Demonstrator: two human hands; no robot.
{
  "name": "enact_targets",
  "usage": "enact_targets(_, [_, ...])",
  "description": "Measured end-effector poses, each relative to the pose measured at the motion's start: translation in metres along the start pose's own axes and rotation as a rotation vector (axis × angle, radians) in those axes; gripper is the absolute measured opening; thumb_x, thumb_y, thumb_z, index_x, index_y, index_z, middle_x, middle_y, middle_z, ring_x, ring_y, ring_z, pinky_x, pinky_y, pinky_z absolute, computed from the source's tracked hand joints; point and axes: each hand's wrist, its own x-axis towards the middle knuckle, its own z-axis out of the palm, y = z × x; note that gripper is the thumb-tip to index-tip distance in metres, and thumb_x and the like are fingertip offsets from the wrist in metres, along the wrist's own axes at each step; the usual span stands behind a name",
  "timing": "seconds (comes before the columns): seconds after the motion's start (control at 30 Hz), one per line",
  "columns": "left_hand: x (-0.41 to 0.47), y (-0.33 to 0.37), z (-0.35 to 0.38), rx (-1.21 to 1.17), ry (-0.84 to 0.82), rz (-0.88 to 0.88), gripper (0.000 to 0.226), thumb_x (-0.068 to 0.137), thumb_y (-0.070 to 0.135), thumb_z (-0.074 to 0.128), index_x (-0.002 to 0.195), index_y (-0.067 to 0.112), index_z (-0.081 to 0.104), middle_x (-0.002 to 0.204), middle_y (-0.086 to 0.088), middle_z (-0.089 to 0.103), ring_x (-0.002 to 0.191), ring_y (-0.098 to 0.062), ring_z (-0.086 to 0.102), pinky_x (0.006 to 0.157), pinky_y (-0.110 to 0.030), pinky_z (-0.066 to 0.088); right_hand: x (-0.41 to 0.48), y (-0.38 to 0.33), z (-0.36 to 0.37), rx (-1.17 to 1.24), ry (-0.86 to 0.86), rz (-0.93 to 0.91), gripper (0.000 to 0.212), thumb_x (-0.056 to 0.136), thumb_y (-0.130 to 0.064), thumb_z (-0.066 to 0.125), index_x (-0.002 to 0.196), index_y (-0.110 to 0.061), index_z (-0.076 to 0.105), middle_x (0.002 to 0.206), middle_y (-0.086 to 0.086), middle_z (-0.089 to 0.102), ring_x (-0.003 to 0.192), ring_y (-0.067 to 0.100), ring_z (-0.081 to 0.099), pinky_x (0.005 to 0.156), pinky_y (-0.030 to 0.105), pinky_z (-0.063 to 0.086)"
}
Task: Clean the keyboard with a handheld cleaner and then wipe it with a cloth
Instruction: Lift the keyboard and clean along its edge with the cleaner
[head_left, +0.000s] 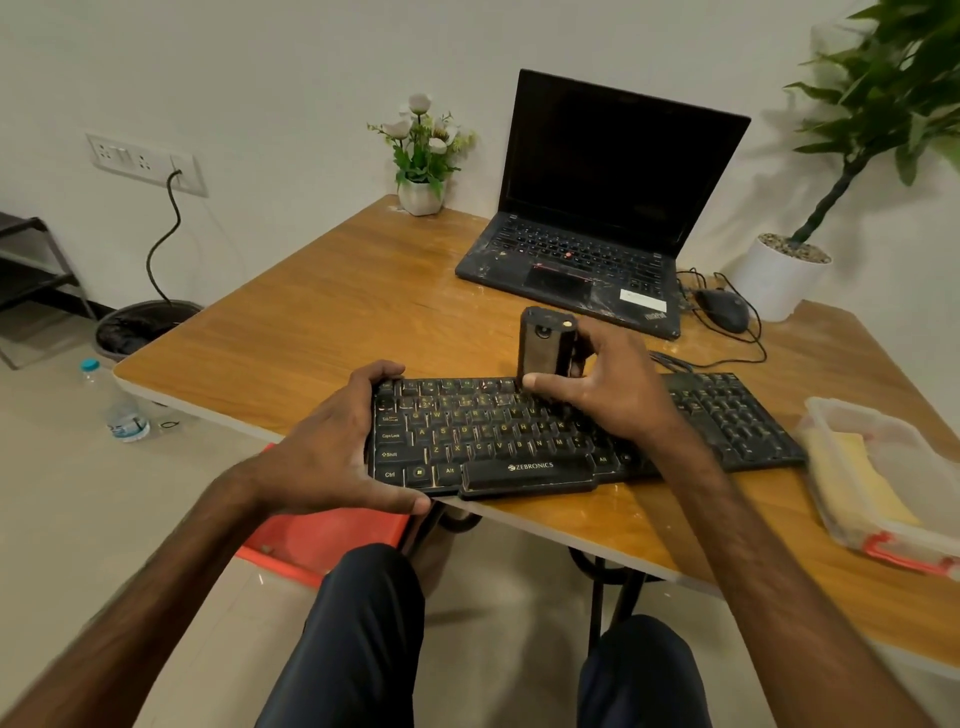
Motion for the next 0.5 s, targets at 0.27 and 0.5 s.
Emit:
enact_targets(0.27, [0.000, 0.001, 0.000, 0.001, 0.001, 0.005, 0.133, 0.044, 0.076, 0.084, 0.148, 0.038, 0.010, 0.135, 0.027, 0.035, 0.126, 0.009, 0.041, 0.109, -0.020, 0.038, 0.004, -0.004, 0.000, 0.065, 0.001, 0.028, 0.051, 0.072, -0.045, 0.082, 0.113, -0.022, 0.062, 0.101, -0.010, 0.066, 0.090, 0.001, 0.060, 0.070, 0.009, 0.046])
enact_targets(0.5, [0.000, 0.001, 0.000, 0.005, 0.000, 0.001, 0.131, 0.045, 0.076, 0.083, 0.147, 0.040, 0.010, 0.135, 0.028, 0.034, 0.126, 0.011, 0.039, 0.107, -0.017, 0.036, 0.009, -0.004, -0.003, -0.131, 0.094, -0.001, 0.050, 0.074, -0.050, 0.080, 0.108, -0.019, 0.061, 0.100, -0.004, 0.066, 0.085, 0.012, 0.059, 0.071, 0.030, 0.052])
